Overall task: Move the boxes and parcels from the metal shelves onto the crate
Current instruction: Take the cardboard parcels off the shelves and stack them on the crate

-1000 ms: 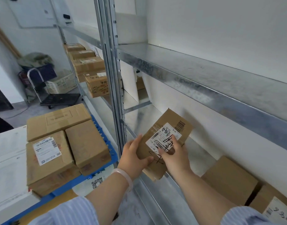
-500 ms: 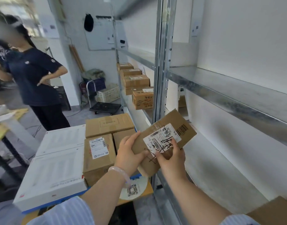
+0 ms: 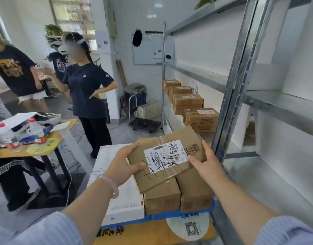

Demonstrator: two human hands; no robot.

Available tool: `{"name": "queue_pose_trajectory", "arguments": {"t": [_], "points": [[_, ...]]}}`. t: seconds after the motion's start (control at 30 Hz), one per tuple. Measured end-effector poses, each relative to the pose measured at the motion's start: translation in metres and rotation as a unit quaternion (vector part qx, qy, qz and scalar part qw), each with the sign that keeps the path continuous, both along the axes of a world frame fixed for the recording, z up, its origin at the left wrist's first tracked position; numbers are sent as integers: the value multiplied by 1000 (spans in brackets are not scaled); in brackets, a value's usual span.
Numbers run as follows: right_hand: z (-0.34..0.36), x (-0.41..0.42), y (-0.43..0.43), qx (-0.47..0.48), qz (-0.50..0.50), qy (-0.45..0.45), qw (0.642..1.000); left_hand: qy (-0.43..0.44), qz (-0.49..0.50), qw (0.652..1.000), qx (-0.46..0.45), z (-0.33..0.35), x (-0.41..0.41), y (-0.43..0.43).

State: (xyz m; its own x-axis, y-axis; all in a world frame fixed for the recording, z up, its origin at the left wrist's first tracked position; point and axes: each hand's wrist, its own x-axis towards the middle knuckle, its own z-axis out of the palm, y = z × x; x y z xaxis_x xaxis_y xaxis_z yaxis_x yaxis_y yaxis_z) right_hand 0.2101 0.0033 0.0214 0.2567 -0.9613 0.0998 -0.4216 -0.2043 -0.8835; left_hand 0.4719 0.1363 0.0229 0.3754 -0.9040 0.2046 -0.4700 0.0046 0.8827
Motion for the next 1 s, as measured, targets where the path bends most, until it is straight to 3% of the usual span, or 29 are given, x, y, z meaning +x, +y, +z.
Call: {"name": "queue_pose_trajectory", "arguments": {"t": [0.17,0.33,0.7,1.0], "points": [[-10,83,15,-6,-13,-35,999,-54,112,990,-72,0,59,12],[-19,153,29,25,33,-62,997,-31,204,977,-50,-2,118,24],[-50,245,23,34,82,12,996,-73,134,983,99,-36,205,22],[-70,294,-52,35,102,109,988,-37,170,980,100,-65,255,-40]]}}
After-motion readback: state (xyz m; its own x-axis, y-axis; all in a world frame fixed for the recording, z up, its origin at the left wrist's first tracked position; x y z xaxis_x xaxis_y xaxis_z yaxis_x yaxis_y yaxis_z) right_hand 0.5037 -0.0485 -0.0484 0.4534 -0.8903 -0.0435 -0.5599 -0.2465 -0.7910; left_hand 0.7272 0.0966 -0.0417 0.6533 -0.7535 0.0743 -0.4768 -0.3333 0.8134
